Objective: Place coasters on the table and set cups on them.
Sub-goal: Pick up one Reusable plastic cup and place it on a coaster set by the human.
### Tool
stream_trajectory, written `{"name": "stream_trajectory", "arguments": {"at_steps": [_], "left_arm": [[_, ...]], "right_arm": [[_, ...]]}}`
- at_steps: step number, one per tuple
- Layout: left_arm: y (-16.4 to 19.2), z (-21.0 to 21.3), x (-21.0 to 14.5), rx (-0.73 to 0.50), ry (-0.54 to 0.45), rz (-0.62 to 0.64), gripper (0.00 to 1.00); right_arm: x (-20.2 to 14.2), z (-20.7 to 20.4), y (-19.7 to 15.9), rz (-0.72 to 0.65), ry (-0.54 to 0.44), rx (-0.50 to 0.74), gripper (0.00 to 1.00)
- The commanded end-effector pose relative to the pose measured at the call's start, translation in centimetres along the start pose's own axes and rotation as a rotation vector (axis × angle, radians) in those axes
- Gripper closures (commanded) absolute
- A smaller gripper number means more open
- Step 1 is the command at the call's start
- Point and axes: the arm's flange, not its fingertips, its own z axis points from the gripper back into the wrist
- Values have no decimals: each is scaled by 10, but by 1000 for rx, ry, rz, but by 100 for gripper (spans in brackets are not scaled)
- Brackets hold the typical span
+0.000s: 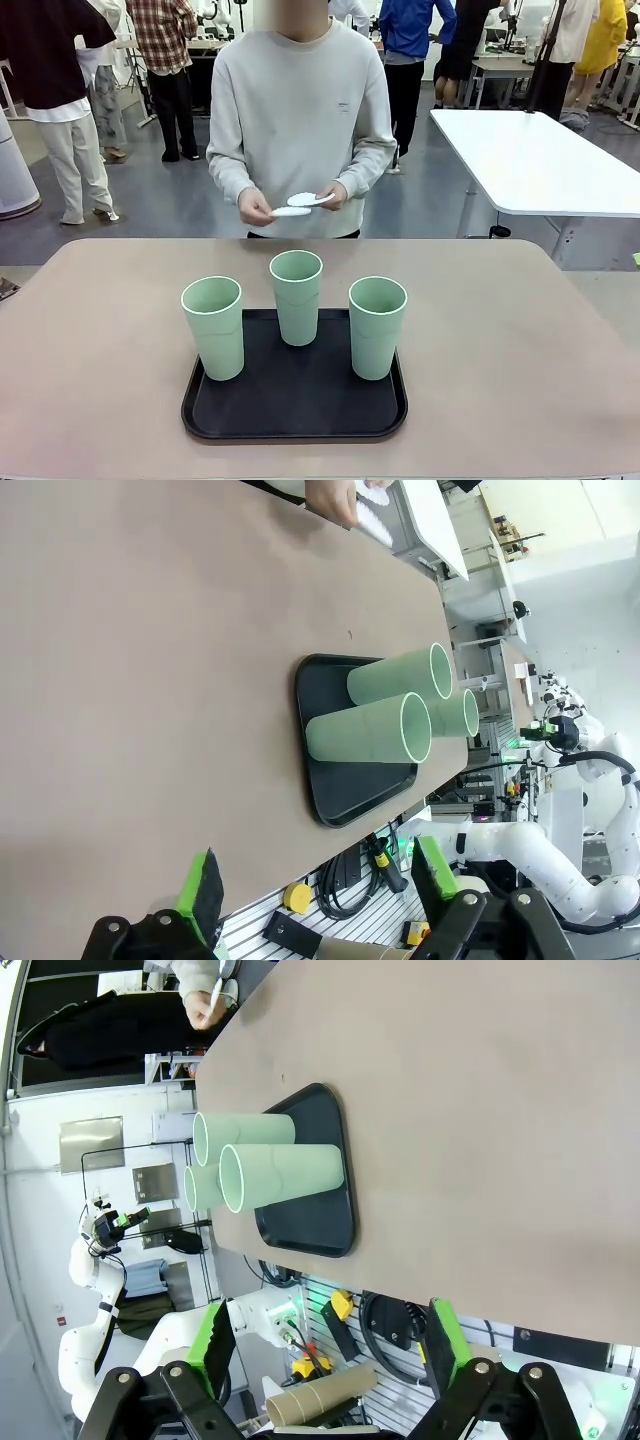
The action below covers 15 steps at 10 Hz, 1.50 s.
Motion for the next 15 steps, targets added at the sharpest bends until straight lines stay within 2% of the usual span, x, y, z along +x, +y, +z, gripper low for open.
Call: {"name": "stream_trajectory", "arguments": {"at_steps": [1, 15], "left_arm": [[1, -2, 1, -16, -12, 6, 0], [1, -2, 1, -16, -12, 6, 0]], "right_arm": [[2, 0, 0, 6, -5, 7, 0], [2, 0, 0, 6, -5, 7, 0]]}}
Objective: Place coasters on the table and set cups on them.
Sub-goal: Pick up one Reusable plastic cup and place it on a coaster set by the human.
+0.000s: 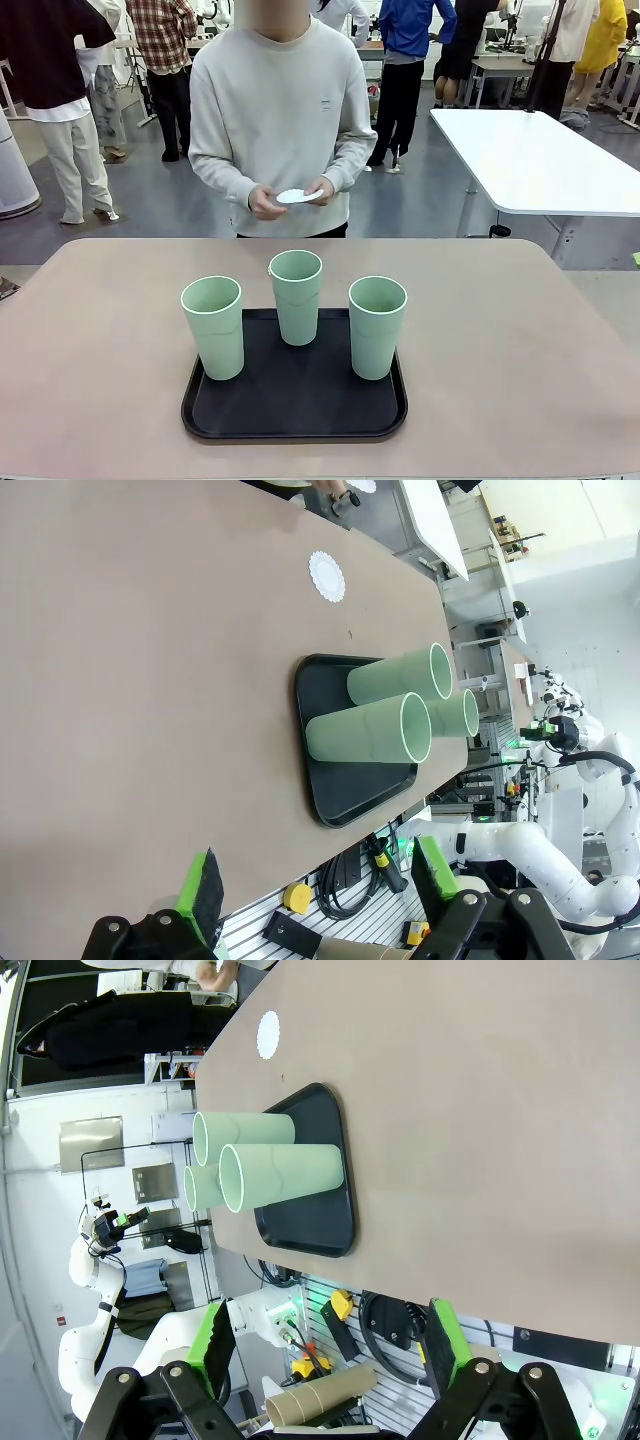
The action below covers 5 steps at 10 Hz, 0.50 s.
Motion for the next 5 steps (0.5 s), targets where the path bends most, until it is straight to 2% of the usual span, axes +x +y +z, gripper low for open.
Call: {"name": "stream_trajectory", "arguments": {"at_steps": [1, 5], "left_arm": [[1, -2, 1, -16, -12, 6, 0], [1, -2, 1, -16, -12, 6, 0]], "right_arm": [[2, 0, 0, 6, -5, 8, 0], [2, 0, 0, 6, -5, 8, 0]]}}
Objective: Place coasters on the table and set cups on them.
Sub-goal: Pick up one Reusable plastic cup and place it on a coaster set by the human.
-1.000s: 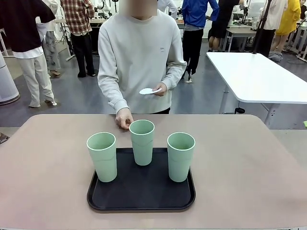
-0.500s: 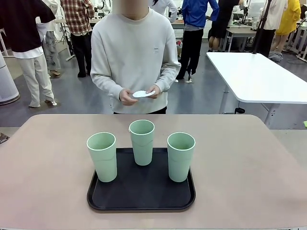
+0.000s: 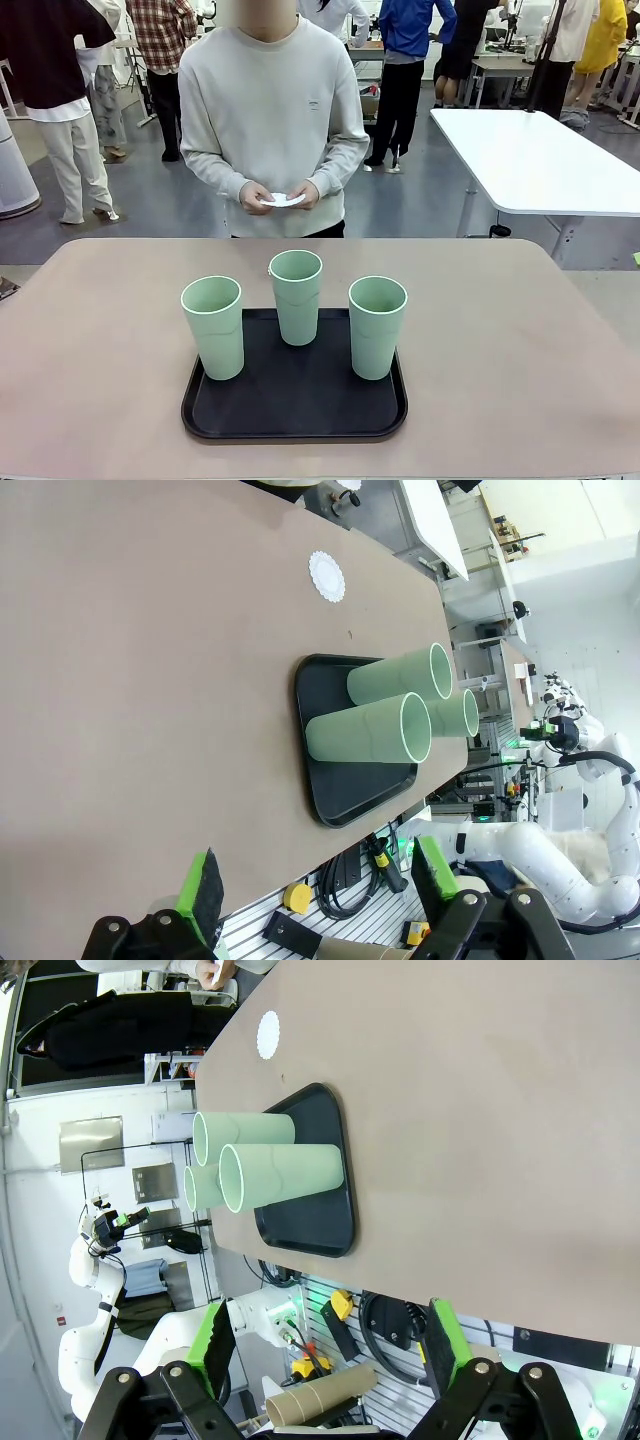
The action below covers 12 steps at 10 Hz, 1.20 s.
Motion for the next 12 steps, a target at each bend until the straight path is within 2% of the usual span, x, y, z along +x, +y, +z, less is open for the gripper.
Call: {"name": "stream_trajectory", "arguments": {"at_steps": [1, 11, 12], "left_arm": [[1, -2, 1, -16, -12, 6, 0], [1, -2, 1, -16, -12, 6, 0], [1, -2, 1, -16, -12, 6, 0]], "right_arm": [[2, 0, 0, 6, -5, 8, 0], [0, 0, 0, 0, 0, 0, 0], [20, 3, 23, 198, -67, -75, 0]]}}
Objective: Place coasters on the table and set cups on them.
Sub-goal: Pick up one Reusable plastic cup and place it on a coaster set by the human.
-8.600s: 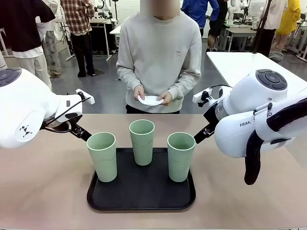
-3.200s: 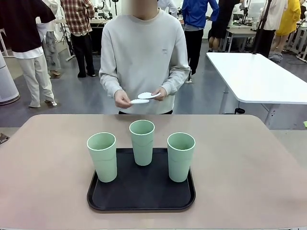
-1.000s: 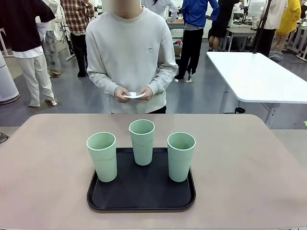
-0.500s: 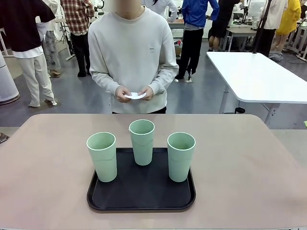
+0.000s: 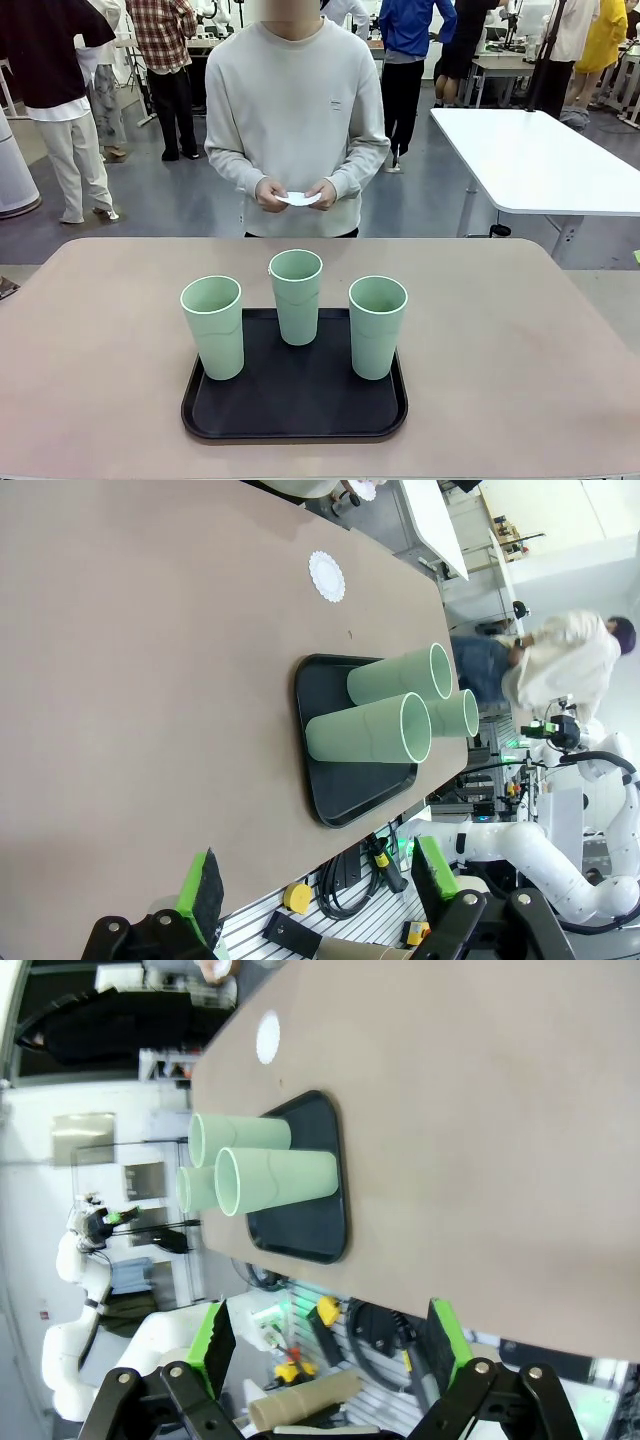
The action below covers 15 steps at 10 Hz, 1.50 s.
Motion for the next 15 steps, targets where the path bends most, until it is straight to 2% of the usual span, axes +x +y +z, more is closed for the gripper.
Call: {"name": "stream_trajectory", "arguments": {"at_steps": [1, 2, 4, 6, 9, 11, 12, 15], "left_arm": [[1, -2, 1, -15, -12, 5, 0], [1, -2, 1, -15, -12, 5, 0], [1, -2, 1, -15, -12, 5, 0], [1, -2, 1, -15, -12, 5, 0], [1, -2, 1, -15, -12, 5, 0], [1, -2, 1, -15, -12, 5, 0], [1, -2, 1, -15, -12, 5, 0], [1, -2, 1, -15, -12, 5, 0]], "right_arm": [[47, 2, 38, 427, -114, -174, 0], [76, -2, 56, 629, -14, -307, 0], [100, -31, 103, 846, 71, -330, 0], [93, -79, 146, 1060, 240, -382, 0], [61, -143, 178, 1271, 399, -408, 0], [44, -163, 183, 1329, 423, -431, 0], [57, -155, 191, 1259, 432, -389, 0], [57, -155, 191, 1259, 432, -389, 0]]}}
